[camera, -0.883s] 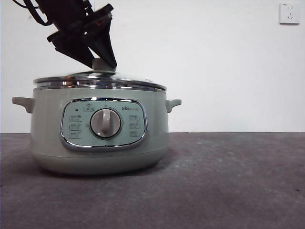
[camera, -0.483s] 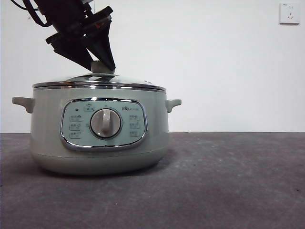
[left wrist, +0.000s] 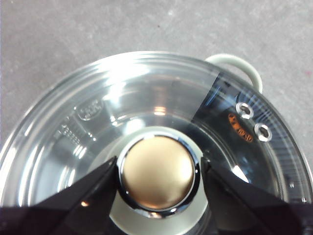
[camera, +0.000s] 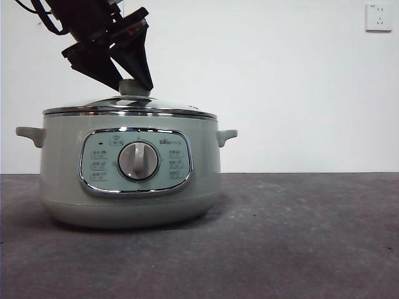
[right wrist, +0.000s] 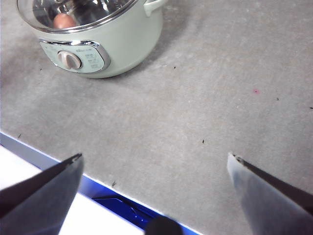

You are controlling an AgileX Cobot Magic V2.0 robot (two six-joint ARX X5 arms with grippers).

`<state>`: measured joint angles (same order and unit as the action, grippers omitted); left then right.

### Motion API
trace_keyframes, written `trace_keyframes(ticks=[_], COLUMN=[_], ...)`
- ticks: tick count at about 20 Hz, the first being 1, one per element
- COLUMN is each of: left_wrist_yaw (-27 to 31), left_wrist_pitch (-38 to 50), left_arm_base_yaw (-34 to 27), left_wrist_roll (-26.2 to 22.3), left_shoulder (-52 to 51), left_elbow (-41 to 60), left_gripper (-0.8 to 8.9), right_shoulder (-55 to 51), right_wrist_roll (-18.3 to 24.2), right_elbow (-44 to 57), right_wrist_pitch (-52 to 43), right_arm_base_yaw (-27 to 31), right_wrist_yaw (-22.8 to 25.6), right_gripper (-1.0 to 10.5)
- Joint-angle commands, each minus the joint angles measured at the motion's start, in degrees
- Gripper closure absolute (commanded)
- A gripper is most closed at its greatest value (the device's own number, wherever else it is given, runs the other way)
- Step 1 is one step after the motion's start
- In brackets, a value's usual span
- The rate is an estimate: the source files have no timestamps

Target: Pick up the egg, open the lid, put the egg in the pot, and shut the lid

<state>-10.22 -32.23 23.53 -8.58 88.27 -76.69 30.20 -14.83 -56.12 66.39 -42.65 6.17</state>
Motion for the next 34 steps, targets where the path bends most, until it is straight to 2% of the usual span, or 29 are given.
trace_keyframes(ticks=[1,7,12,14,17,19,23,28,29,30,32,33,34], left_wrist_yaw=[-0.4,-0.5,-0.8,-2.7,-10.0,-12.9,-14.0,-14.0,-14.0,-14.0,-14.0,-14.0,-14.0], left_wrist_pitch=[0.1,-0.4,-11.0,-17.0,-26.1,-30.6,-35.8,-36.4,-36.5,-36.8,-37.2,-37.2,-37.2], left_arm_base_yaw=[0.0,0.0,0.0,0.0,0.0,0.0,0.0,0.0,0.0,0.0,0.0,0.0,0.0], left_wrist_roll=[-0.4,-0.4,0.8,0.9,2.6,3.0,3.0,3.7,3.8,3.9,3.9,3.9,3.9], left_shoulder=[-0.5,-5.0,-13.1,-17.2,-23.5,-27.1,-32.2,-34.2,-34.2,-34.1,-34.1,-34.1,-34.2], left_elbow=[-0.5,-0.7,-0.7,-0.7,-0.7,-0.7,-0.7,-0.7,-0.7,-0.7,-0.7,-0.7,-0.7], left_gripper=[5.28,5.28,5.3,5.3,5.3,5.3,5.3,5.33,5.35,5.51,7.61,8.27,8.2], right_shoulder=[-0.1,-0.1,-0.1,-0.1,-0.1,-0.1,-0.1,-0.1,-0.1,-0.1,-0.1,-0.1,-0.1], right_wrist_roll=[-0.6,-0.6,-0.6,-0.5,-0.4,-0.4,-0.4,-0.5,-0.6,-0.6,-0.5,-0.4,-0.3], right_elbow=[0.6,0.6,0.6,0.6,0.6,0.6,0.6,0.6,0.6,0.6,0.6,0.6,0.6], right_wrist_pitch=[-0.4,-0.4,-0.4,-0.4,-0.4,-0.4,-0.4,-0.3,-0.3,-0.1,0.1,0.1,0.1], right_arm_base_yaw=[-0.1,-0.1,-0.1,-0.1,-0.1,-0.1,-0.1,-0.1,-0.1,-0.1,-0.1,-0.1,-0.1], right_wrist_yaw=[0.3,0.3,0.3,0.2,0.2,0.2,0.2,0.2,0.2,0.2,0.2,0.2,0.2], right_gripper=[4.5,4.5,4.5,4.5,4.5,4.5,4.5,4.5,4.8,5.9,8.9,9.7,9.6])
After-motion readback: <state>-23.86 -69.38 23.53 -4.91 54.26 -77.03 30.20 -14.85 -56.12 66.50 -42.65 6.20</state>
